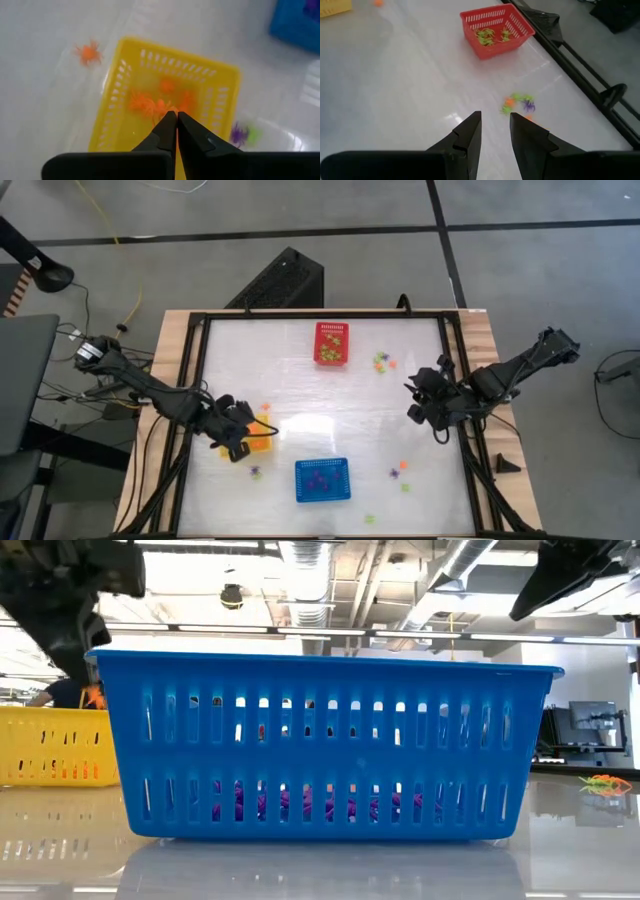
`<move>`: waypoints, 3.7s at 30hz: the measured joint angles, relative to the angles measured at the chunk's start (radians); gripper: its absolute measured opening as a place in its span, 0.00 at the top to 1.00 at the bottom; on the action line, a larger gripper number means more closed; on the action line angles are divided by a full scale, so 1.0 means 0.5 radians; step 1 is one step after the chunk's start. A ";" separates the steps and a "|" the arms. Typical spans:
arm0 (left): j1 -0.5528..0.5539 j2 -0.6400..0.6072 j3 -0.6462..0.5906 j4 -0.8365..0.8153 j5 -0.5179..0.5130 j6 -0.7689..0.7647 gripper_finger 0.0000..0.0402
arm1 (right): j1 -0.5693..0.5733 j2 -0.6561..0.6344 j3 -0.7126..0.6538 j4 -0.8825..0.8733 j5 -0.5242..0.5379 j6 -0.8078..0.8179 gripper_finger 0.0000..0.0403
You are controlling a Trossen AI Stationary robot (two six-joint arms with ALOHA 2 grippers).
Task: Sort Halloween decoration
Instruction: Put the orange spider toy into the yellow basket, then put the purple spider toy into the blue basket
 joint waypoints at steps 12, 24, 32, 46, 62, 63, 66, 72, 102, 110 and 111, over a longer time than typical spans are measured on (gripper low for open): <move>0.002 -0.001 0.021 -0.013 -0.015 0.002 0.79 | -0.002 0.000 0.000 0.019 -0.001 -0.040 0.67; 0.003 0.000 0.034 -0.019 0.016 0.000 0.67 | -0.003 0.000 0.000 0.044 -0.002 -0.041 0.67; 0.004 0.000 0.034 0.045 0.330 -0.027 0.67 | -0.003 0.000 0.000 0.044 -0.003 -0.042 0.67; 0.004 0.001 0.035 0.411 0.435 0.373 0.67 | -0.003 0.000 0.000 0.043 -0.004 -0.042 0.67; 0.017 0.008 -0.191 0.678 0.452 0.351 0.67 | -0.002 0.000 0.000 0.043 -0.005 -0.041 0.67; 0.017 0.008 -0.191 0.683 0.452 0.351 0.67 | -0.002 0.000 0.000 0.043 -0.005 -0.041 0.67; 0.020 0.026 -0.192 0.681 0.456 0.331 0.67 | -0.002 0.000 0.000 0.043 -0.005 -0.042 0.67; 0.021 0.026 -0.193 0.881 0.482 0.430 0.67 | -0.002 0.000 0.000 0.043 -0.005 -0.041 0.67; 0.313 0.036 -0.193 0.515 0.365 0.344 0.67 | -0.002 -0.001 0.001 0.043 -0.006 -0.042 0.67; 0.353 0.034 -0.174 0.399 0.611 0.286 0.67 | -0.002 -0.001 0.001 0.043 -0.006 -0.042 0.67; 0.353 0.034 -0.155 0.404 0.694 0.256 0.67 | -0.002 -0.001 0.001 0.043 -0.006 -0.042 0.67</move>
